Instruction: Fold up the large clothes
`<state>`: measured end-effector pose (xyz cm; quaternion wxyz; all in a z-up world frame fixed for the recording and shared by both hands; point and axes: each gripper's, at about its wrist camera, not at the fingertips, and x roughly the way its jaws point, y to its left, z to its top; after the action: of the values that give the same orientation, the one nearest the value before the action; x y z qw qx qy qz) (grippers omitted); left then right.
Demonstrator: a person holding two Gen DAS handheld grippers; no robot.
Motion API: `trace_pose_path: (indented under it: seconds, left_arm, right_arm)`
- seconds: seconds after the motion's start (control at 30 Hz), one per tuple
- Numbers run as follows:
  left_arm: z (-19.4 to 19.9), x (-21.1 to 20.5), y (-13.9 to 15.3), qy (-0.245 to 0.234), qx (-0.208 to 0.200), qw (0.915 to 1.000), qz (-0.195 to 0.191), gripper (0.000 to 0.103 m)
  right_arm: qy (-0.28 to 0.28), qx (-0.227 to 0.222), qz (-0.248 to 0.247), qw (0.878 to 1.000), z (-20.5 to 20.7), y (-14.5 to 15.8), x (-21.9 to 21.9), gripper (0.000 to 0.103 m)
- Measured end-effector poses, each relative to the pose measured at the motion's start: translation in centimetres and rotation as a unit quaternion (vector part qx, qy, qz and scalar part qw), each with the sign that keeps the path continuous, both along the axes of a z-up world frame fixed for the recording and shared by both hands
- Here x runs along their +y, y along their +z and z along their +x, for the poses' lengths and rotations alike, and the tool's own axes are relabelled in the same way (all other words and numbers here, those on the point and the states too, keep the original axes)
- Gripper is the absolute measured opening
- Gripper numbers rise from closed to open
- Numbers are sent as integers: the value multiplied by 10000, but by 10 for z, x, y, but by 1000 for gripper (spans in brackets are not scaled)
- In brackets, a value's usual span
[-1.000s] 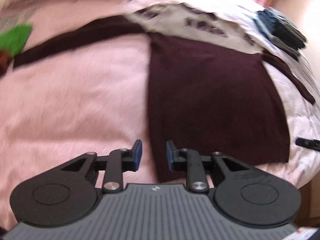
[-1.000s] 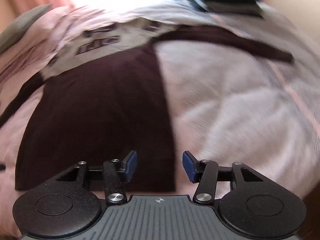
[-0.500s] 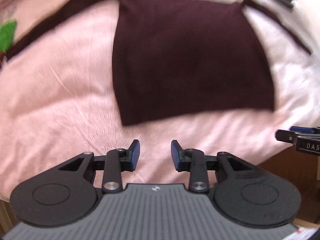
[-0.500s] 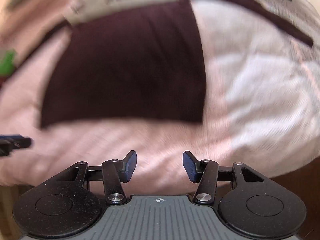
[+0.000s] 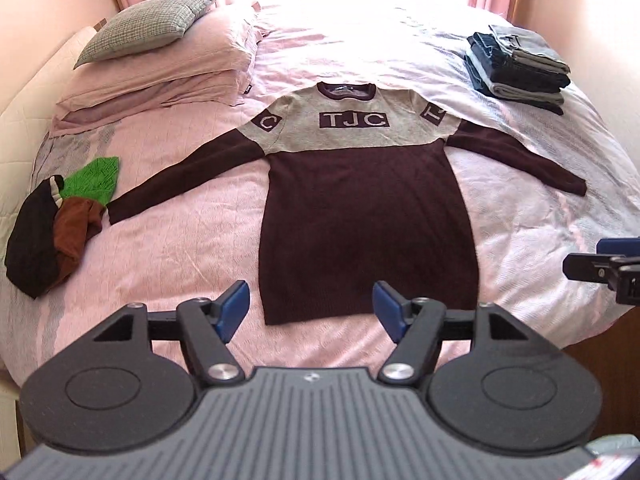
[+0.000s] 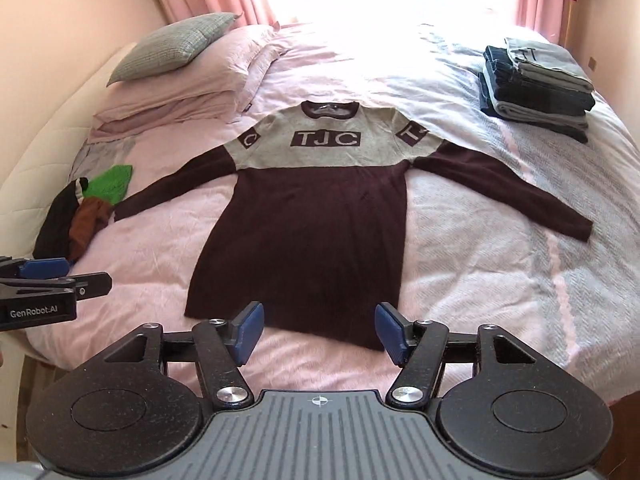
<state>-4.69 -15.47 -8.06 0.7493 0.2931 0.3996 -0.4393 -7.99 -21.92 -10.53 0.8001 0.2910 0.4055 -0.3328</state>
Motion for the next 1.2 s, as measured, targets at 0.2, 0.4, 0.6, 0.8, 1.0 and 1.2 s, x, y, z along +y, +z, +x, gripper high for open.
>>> trace_pose_path:
  seconds: [0.2,0.4,0.6,0.8,1.0,1.2]
  left_arm:
    - [-23,22,16,-48,-60,9999,107,70]
    - [-37,31,18,-71,-30,9997,243,70]
    - [-43,33,20,-45,-53,9996,268,70]
    - [-46,35,24,-19,-76,9997,234,70]
    - [-51,34,26,-17,-95,9998,195,70]
    - [-61,28,26,-63,-106,9998,166,73]
  right_arm:
    - [284,237,32,9993,-30,10,16,63]
    - [533,302,129,9980,-39,5,32,66]
    - [660,314,111,9973,-40,5,38,68]
    - [677,260,76,9973,-44,9,38,69]
    - [653,212,65,9976,-51,10,35,69]
    - [595,186,51,9980,-57,10,30,69]
